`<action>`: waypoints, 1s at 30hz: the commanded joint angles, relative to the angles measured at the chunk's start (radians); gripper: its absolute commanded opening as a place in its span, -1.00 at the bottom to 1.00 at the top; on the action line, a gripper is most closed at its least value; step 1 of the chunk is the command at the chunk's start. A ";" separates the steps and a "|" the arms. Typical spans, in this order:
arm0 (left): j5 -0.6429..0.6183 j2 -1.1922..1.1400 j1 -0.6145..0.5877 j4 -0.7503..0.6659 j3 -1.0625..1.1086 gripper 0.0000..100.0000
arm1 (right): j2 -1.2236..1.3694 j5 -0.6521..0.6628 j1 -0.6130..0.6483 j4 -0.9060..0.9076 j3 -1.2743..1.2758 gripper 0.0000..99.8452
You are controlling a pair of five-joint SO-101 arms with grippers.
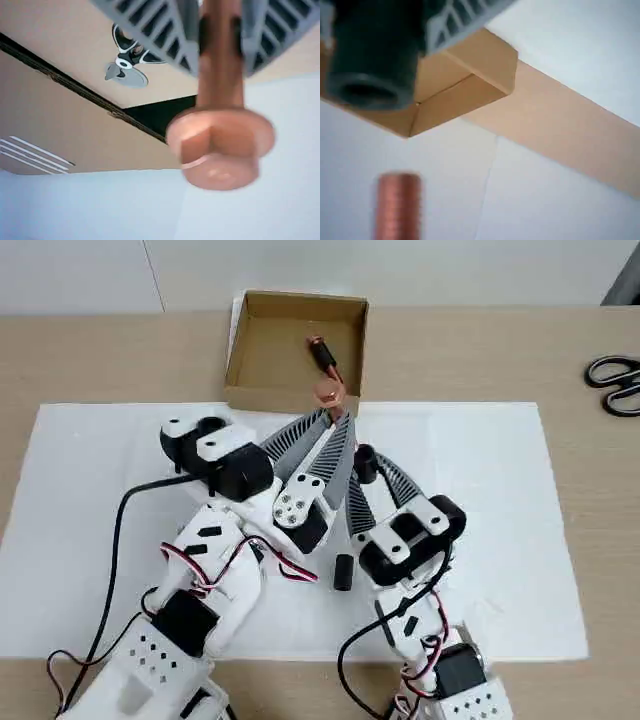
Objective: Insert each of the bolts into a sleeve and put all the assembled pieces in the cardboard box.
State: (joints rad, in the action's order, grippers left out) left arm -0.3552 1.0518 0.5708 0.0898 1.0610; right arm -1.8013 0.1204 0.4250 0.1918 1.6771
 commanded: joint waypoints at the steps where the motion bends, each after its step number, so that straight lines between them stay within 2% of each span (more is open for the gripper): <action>1: 0.009 0.025 0.006 -0.043 0.001 -0.99 | -0.012 -0.011 0.031 -0.027 0.006 -0.99; 13: 0.009 0.025 0.006 0.012 0.012 -0.99 | -0.012 -0.011 0.033 -0.027 0.006 -0.99; 30: 0.009 0.025 0.005 0.011 0.074 -0.99 | -0.013 -0.008 0.036 -0.027 0.003 -0.99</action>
State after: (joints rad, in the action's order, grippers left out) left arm -0.3552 1.0549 0.5754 0.1036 1.1408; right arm -1.7998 0.1204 0.4572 0.1887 1.6771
